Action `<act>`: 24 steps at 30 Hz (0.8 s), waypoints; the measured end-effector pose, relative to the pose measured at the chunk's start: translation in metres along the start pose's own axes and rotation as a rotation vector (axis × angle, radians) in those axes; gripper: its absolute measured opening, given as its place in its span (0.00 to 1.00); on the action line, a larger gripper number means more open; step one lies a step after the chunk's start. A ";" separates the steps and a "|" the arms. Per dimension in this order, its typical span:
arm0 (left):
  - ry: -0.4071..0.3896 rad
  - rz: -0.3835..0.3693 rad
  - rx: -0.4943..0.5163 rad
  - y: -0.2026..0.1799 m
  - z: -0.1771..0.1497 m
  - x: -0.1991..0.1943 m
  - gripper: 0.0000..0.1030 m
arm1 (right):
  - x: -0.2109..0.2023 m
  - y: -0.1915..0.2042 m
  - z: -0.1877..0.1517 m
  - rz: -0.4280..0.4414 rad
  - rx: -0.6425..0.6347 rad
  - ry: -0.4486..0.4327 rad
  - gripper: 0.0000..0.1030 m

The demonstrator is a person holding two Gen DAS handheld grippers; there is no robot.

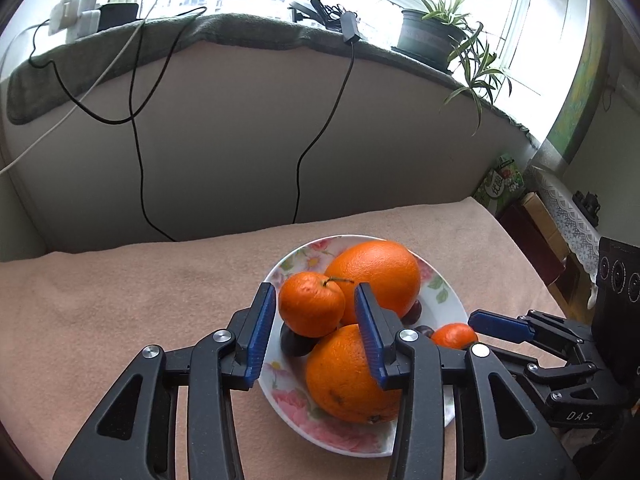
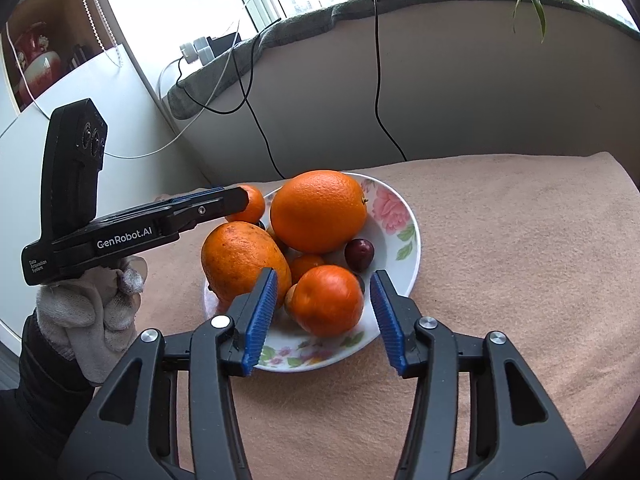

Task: Organize fruits
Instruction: 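Lower the tangerines onto the plate and open both tools, then withdraw both open tools up and away from the plate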

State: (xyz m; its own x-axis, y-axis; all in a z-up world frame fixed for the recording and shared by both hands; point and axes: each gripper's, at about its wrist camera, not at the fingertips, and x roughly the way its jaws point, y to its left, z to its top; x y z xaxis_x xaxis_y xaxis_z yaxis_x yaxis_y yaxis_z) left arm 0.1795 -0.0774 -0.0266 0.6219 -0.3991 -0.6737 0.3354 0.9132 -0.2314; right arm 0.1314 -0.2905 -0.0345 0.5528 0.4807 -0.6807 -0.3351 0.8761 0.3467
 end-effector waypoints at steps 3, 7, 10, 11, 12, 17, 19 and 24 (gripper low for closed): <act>-0.005 -0.001 -0.001 -0.001 0.002 -0.001 0.39 | -0.003 0.002 0.001 -0.005 -0.011 -0.009 0.53; -0.005 -0.001 0.004 -0.002 0.002 -0.001 0.41 | -0.005 0.003 0.000 -0.010 -0.012 -0.014 0.63; -0.005 -0.001 0.003 -0.003 0.002 -0.001 0.44 | -0.006 0.002 -0.001 -0.010 -0.004 -0.014 0.64; -0.005 -0.001 0.003 -0.003 0.002 -0.001 0.44 | -0.006 0.001 -0.001 -0.011 -0.002 -0.013 0.65; -0.006 -0.001 0.004 -0.003 0.002 -0.001 0.44 | -0.006 0.001 -0.001 -0.014 0.000 -0.012 0.66; -0.013 0.000 0.007 -0.005 0.001 -0.004 0.56 | -0.009 -0.002 -0.002 -0.026 0.009 -0.017 0.75; -0.015 0.004 0.010 -0.007 0.001 -0.006 0.59 | -0.010 -0.003 -0.002 -0.032 0.013 -0.016 0.75; -0.019 0.014 0.009 -0.008 -0.001 -0.012 0.68 | -0.015 -0.005 -0.004 -0.041 0.027 -0.021 0.84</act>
State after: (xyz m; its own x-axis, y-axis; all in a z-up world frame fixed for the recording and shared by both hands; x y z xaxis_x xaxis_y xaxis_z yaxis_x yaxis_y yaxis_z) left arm 0.1692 -0.0797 -0.0174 0.6397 -0.3883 -0.6634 0.3334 0.9178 -0.2157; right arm 0.1221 -0.3020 -0.0285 0.5814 0.4451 -0.6810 -0.2917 0.8955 0.3362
